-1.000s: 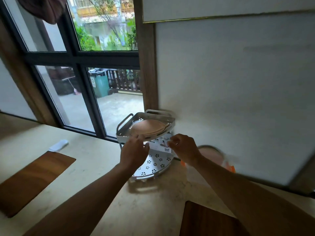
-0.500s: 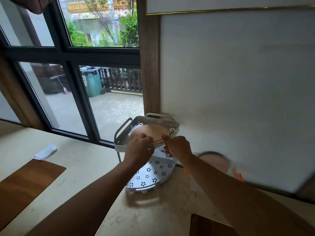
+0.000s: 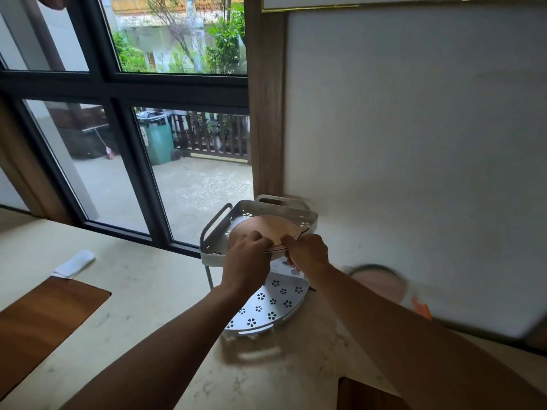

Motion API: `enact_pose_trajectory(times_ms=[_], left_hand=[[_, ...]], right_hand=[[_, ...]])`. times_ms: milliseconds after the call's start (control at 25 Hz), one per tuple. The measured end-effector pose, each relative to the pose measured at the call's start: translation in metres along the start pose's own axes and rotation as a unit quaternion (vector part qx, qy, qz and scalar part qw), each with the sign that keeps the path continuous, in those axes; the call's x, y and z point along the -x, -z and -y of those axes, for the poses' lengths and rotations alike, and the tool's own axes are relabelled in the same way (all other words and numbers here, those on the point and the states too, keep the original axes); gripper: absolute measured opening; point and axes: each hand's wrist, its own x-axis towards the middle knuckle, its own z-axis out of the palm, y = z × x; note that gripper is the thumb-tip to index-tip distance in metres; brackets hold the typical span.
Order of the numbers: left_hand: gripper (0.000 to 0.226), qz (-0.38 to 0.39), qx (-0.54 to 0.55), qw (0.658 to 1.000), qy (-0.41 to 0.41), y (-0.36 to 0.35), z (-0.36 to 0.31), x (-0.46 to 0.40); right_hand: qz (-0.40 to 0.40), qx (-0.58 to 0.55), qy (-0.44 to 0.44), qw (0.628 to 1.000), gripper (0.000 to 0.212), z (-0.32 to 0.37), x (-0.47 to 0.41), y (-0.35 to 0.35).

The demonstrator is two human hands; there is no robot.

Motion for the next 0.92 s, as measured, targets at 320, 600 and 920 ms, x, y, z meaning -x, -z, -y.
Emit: enact_pose_trajectory(times_ms=[320, 600, 920], left_hand=[[0.011, -0.041, -0.046, 0.997, -0.041, 0.018, -0.01, -0.003], [0.018, -0.099, -0.025, 0.993, -0.056, 0.038, -0.038, 0.004], [0.061, -0.008, 0.03, 0.996, -0.081, 0.04, -0.076, 0.015]], right_hand=[[-0.016, -0.022, 0.042, 0.999, 0.027, 0.024, 0.011, 0.012], [0.012, -0.101, 0.142, 0.985, 0.021, 0.042, 0.034, 0.044], [-0.065, 0.069, 0.317, 0.944, 0.025, 0.039, 0.065, 0.129]])
